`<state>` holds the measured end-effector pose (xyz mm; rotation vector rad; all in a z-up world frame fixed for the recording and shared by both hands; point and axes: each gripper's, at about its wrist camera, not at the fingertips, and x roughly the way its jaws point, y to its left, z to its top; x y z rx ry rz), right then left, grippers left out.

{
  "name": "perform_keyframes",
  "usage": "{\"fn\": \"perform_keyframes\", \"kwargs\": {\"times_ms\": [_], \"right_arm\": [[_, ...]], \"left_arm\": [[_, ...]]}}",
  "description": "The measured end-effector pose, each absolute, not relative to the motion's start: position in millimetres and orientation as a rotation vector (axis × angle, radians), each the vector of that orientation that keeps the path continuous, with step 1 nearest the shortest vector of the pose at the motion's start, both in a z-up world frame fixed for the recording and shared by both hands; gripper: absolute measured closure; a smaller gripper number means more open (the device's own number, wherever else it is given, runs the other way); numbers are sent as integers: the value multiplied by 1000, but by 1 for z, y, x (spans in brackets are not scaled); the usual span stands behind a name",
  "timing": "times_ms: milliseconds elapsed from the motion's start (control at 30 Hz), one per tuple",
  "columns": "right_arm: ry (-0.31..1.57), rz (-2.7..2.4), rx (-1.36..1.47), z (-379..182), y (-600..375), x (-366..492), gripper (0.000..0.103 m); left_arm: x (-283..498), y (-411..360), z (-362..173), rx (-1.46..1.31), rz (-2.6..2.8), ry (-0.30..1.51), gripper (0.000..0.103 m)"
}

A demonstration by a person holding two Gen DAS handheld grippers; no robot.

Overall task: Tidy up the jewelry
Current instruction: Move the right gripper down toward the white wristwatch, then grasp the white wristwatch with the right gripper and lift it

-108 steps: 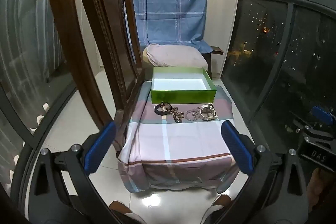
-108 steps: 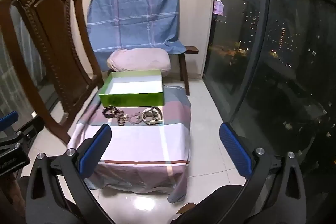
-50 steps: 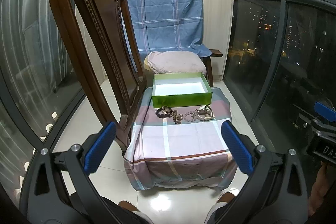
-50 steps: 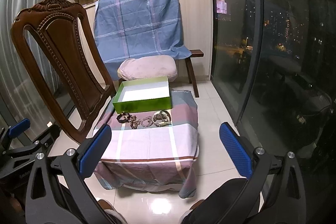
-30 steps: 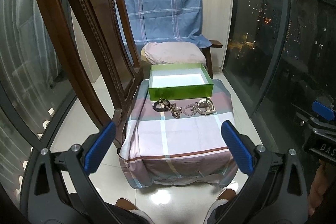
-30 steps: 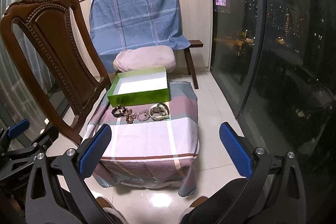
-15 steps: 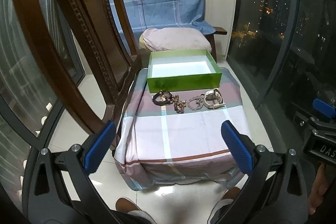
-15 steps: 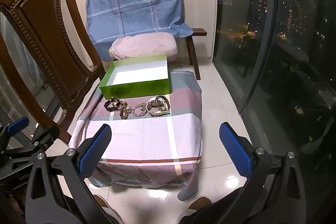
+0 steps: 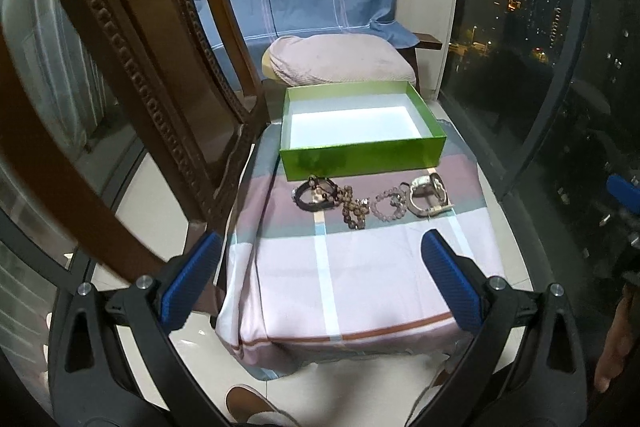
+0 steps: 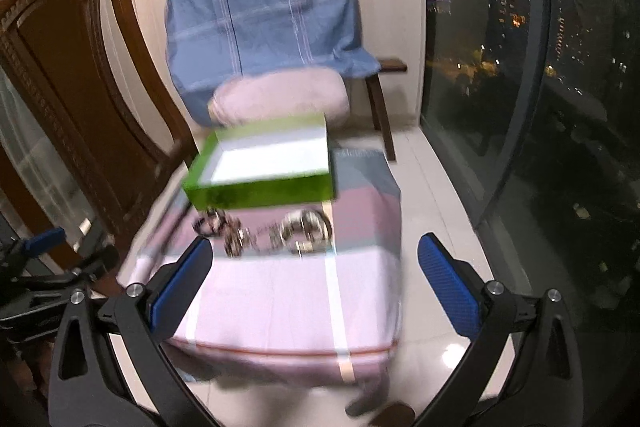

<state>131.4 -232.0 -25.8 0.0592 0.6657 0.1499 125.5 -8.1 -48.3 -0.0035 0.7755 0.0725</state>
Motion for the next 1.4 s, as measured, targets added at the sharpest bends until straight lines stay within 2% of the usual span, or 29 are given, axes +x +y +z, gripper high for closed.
{"fn": "perform_keyframes", "kwargs": {"times_ms": [233, 333, 433, 633, 767, 933, 1033, 1100, 1167, 1200, 1400], "right_arm": [[494, 147, 101, 12, -247, 168, 3], [482, 141, 88, 7, -247, 187, 3], [534, 124, 66, -31, -246, 206, 3], [746, 144, 4, -121, -228, 245, 3], [816, 157, -73, -148, -208, 260, 3], [854, 189, -111, -168, -192, 274, 4], [854, 211, -113, -174, -188, 276, 14], [880, 208, -125, -180, -186, 282, 40], [927, 205, -119, -188, -190, 290, 54], [945, 203, -116, -192, -192, 294, 57], [965, 155, -64, -198, -208, 308, 58]], "left_arm": [[156, 5, -30, -20, 37, 652, 4], [166, 12, -38, -38, 32, 609, 4], [173, 20, -68, -75, 69, 602, 4], [198, 25, -137, -113, 71, 763, 4], [217, 8, -161, -27, 77, 794, 4], [238, 5, -179, -66, 52, 881, 4], [243, 2, -185, -71, 35, 902, 4], [244, 2, -186, -55, 41, 896, 4], [245, 2, -186, -52, 40, 898, 4], [246, 3, -188, -55, 42, 908, 4], [253, 13, -196, -101, 45, 949, 4]]}}
